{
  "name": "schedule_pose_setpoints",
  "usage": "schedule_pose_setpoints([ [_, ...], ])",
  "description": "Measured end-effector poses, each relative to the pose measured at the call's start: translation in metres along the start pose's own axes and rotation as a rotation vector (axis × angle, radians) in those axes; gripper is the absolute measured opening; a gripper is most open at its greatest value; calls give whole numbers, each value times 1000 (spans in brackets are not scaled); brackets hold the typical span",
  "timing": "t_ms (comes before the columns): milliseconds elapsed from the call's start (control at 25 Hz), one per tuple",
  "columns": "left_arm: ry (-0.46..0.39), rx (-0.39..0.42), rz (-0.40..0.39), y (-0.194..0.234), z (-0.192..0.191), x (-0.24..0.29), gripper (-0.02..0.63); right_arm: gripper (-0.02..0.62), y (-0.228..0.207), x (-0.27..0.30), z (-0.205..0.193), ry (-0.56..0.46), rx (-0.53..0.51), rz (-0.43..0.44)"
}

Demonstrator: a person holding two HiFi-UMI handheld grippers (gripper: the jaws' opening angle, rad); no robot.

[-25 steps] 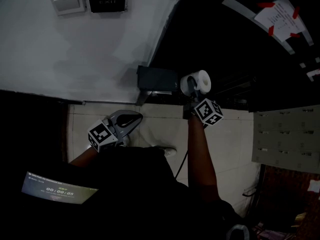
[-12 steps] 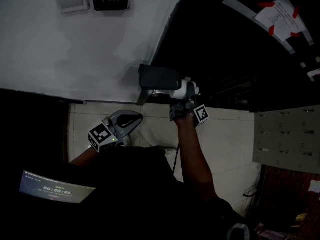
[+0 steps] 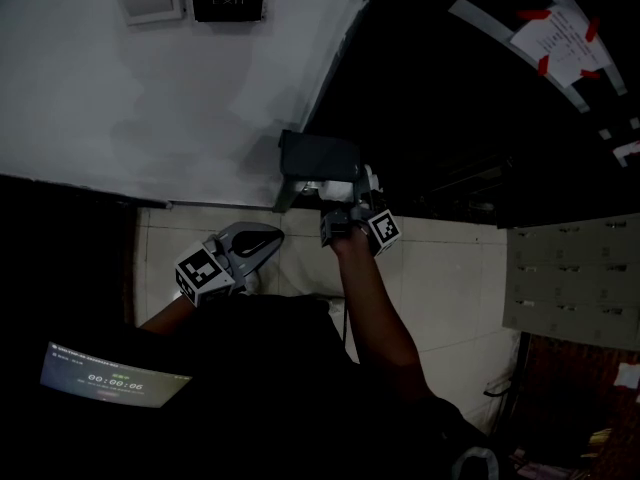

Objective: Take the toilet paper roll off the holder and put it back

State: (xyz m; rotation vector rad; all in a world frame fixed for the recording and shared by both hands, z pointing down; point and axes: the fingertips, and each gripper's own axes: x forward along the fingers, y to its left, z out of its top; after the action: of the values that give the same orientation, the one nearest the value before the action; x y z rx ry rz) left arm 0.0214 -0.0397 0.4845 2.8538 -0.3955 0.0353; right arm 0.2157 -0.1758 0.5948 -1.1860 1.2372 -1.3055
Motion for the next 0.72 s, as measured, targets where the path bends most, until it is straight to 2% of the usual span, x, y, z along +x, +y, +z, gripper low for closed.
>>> schedule_pose_setpoints([
  [400,2,-1,3,-1,1,-3,3,457,-3,9,-61,83,-4,1],
  [720,-1,0,5,2,-2,-3,3,457,-7,7,-85,79,3,-8],
])
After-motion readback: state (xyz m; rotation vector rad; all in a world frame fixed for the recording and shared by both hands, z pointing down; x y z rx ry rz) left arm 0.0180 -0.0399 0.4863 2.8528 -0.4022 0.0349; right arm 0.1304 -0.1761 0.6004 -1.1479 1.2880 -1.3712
